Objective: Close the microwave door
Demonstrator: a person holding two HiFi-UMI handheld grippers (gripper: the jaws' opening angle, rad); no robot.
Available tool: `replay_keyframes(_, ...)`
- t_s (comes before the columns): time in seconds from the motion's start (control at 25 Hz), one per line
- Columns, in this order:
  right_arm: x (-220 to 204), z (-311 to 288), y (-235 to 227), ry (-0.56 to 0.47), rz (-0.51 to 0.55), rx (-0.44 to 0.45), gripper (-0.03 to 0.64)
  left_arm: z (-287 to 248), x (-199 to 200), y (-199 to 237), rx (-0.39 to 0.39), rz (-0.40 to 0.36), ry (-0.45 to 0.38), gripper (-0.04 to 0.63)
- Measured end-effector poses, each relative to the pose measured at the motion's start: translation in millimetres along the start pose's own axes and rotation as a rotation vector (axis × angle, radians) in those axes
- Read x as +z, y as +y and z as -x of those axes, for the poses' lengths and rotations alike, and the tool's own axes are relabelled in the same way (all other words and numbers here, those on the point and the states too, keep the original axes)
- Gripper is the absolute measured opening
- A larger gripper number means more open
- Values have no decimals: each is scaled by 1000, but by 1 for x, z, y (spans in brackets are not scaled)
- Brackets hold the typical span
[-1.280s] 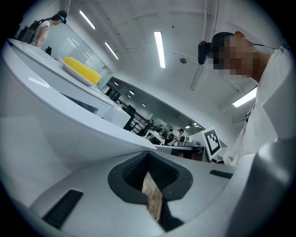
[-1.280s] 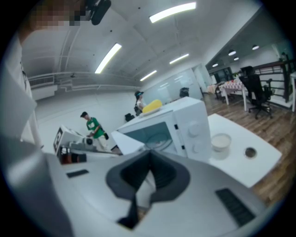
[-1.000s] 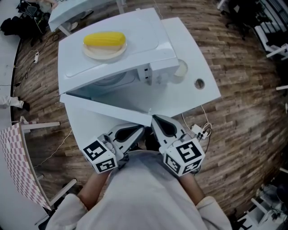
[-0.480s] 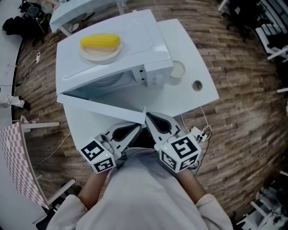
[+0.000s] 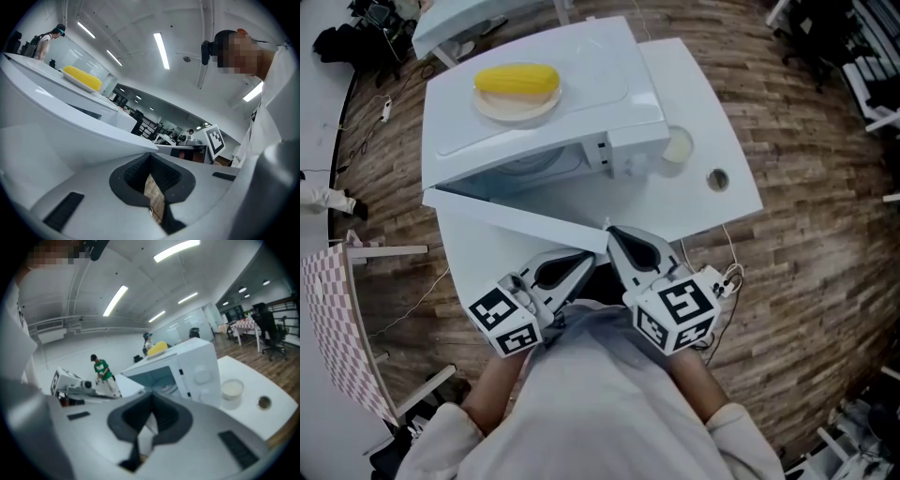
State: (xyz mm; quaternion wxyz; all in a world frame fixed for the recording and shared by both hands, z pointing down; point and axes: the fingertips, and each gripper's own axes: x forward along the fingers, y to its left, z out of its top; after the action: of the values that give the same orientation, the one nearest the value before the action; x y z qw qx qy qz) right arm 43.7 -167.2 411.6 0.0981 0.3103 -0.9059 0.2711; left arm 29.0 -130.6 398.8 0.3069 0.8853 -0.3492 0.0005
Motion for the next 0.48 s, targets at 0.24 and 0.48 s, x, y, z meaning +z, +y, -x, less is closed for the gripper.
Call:
replay_keyframes(0.24, 5, -7, -7, 6, -2, 6, 23, -6, 3, 7, 3, 12, -2, 18)
replay_keyframes(0.48, 12, -13, -16, 12, 2, 21, 23, -16, 9, 13, 3, 24, -13, 18)
